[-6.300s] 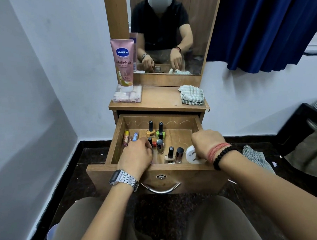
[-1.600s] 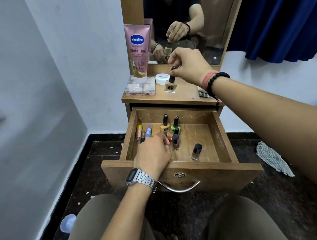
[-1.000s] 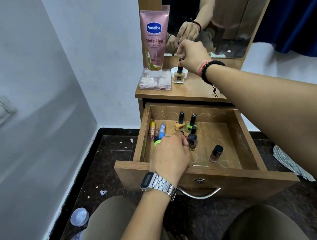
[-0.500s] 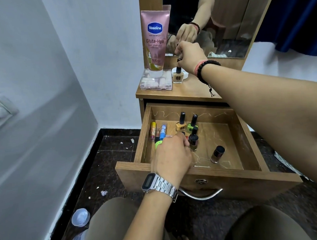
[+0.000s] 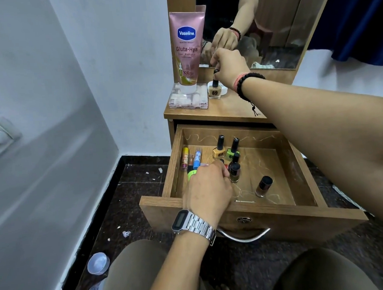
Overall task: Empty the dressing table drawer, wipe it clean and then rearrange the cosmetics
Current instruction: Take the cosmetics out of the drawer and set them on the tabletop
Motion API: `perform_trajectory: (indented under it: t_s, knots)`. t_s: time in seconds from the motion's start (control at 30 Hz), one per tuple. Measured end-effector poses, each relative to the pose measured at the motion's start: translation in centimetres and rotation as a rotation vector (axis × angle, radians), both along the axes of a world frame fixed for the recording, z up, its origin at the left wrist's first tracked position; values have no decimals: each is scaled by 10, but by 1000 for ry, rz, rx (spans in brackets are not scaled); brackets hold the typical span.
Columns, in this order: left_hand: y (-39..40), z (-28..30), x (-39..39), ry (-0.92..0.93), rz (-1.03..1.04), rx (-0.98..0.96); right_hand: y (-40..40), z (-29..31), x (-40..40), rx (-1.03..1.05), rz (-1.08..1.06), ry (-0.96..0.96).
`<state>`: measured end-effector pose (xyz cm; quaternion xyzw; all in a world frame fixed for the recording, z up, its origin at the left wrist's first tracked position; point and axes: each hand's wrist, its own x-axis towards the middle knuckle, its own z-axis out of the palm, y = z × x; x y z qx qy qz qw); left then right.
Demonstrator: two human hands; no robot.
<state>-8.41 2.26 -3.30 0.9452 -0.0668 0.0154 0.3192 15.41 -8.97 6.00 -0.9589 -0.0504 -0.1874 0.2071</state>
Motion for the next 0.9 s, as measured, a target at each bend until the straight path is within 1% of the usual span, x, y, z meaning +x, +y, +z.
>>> perform_trajectory:
  t_s: [0.27,0.33,0.43,0.53,0.63,0.7,0.8,0.9]
  knots:
    - [0,-2,1,3,11,-8,0,1,3,-41,-2,-6]
    - [1,-2,1,2,12,0,-3,3,-1,-45,2,-44]
    - [1,-1,2,13,-4,-6,-11,9,-20,9,35,-139]
    - [0,1,2,15,-3,10,-24,7,-54,90,111,-161]
    - [-1,2,1,-2,-13,30,-44,-10,-101,86,197,-88]
    - [-1,2,0,-3,-13,40,-58,-26,-134,71,240,25]
    - [-2,1,0,-5,-7,62,-75,-50,-172,46,245,196]
    - [-3,-1,0,-34,6,84,-84,-70,-190,66,225,242]
